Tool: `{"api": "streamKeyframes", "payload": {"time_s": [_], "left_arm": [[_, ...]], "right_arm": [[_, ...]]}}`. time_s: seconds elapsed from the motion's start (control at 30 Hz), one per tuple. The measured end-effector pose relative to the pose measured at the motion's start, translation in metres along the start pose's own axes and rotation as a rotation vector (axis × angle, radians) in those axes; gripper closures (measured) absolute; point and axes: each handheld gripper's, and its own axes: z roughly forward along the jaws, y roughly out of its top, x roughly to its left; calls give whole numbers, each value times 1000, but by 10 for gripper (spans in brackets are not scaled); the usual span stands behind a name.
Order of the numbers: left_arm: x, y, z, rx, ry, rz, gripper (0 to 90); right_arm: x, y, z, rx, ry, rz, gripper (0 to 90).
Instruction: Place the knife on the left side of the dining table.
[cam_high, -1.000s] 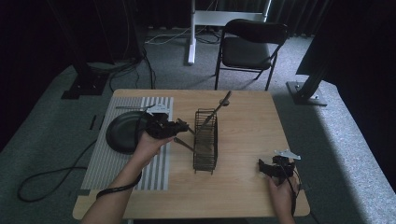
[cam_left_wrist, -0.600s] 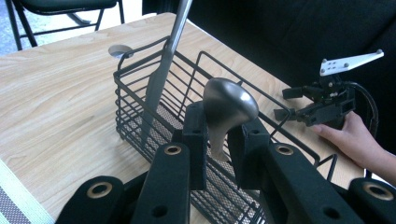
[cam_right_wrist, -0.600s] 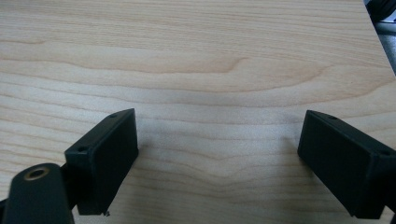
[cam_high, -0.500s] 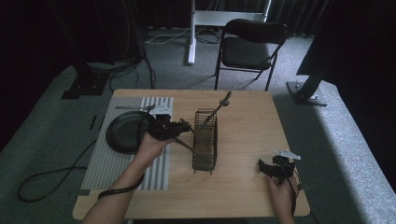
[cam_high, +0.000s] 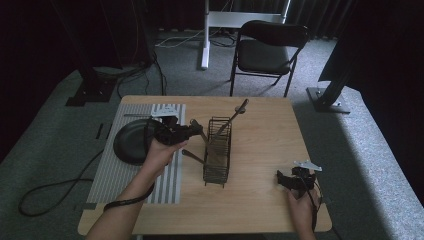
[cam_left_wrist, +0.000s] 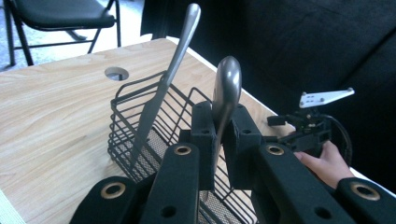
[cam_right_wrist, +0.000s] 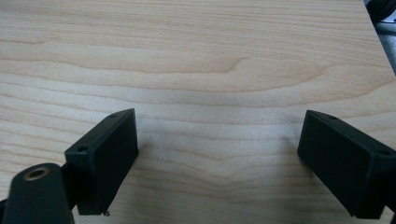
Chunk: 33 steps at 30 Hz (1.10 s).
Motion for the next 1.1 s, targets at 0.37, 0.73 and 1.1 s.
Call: {"api": "streamKeyframes", "payload": {"time_s": [0.37,0.73,1.1], "left_arm": [[-5,11,-14,-37,7,4,842],[-15,24,-34,-84,-1,15,841],[-17,36,-64,-172,1,3,841]], "right_arm": [[0,0,0,0,0,0,112],[0,0,0,1,0,0,112],[0,0,0,1,0,0,112]]}}
